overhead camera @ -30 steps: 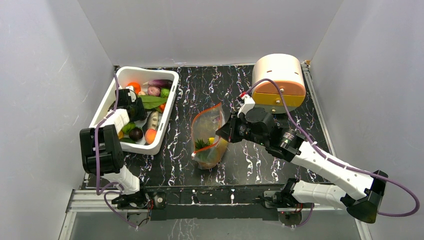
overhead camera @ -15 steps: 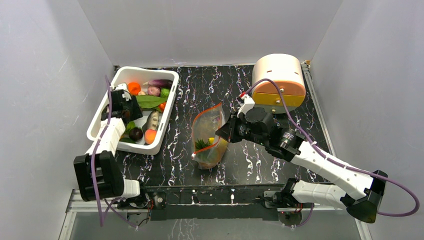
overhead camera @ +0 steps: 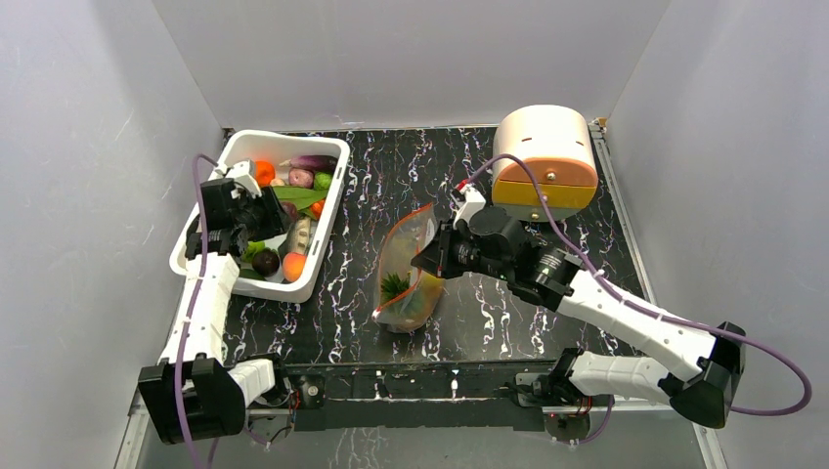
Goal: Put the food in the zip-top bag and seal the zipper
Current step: Pick up the fake fruit from the bin, then place the fake fruit in the zipper food storage bag.
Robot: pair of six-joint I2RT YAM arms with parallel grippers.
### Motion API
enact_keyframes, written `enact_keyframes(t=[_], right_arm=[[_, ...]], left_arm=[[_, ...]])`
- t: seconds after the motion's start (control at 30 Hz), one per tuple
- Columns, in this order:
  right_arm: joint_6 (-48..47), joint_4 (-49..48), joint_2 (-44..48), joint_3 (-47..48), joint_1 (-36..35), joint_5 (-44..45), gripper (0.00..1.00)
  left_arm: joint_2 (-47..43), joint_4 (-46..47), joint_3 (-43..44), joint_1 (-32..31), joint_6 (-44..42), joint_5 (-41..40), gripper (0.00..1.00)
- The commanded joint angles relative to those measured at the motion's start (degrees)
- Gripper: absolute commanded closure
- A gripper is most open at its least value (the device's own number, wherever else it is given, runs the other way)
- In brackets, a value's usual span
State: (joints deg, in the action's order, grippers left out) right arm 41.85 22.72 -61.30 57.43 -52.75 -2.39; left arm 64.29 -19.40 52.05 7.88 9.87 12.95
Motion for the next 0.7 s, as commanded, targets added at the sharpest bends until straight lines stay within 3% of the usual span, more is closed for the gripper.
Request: enact_keyframes(t=[0.0, 0.27, 0.67], right_arm=[[0.85, -5.60, -1.20, 2.41, 0.20, -2.48, 1.00], [0.89, -6.10, -2.67, 2.70, 0.15, -1.99, 1.00], [0.50, -5.14, -3.48, 3.84, 0.20, 0.05, 1.00]], left_arm=[[-3.45, -4.40, 2.92, -3.19, -0.06, 11.08, 0.76], [-5.28, -9.14, 6.80, -13.08, -1.43, 18.20, 0.78], [-7.81, 3.87, 8.93, -21.68, 16.76, 27.83, 0.81]])
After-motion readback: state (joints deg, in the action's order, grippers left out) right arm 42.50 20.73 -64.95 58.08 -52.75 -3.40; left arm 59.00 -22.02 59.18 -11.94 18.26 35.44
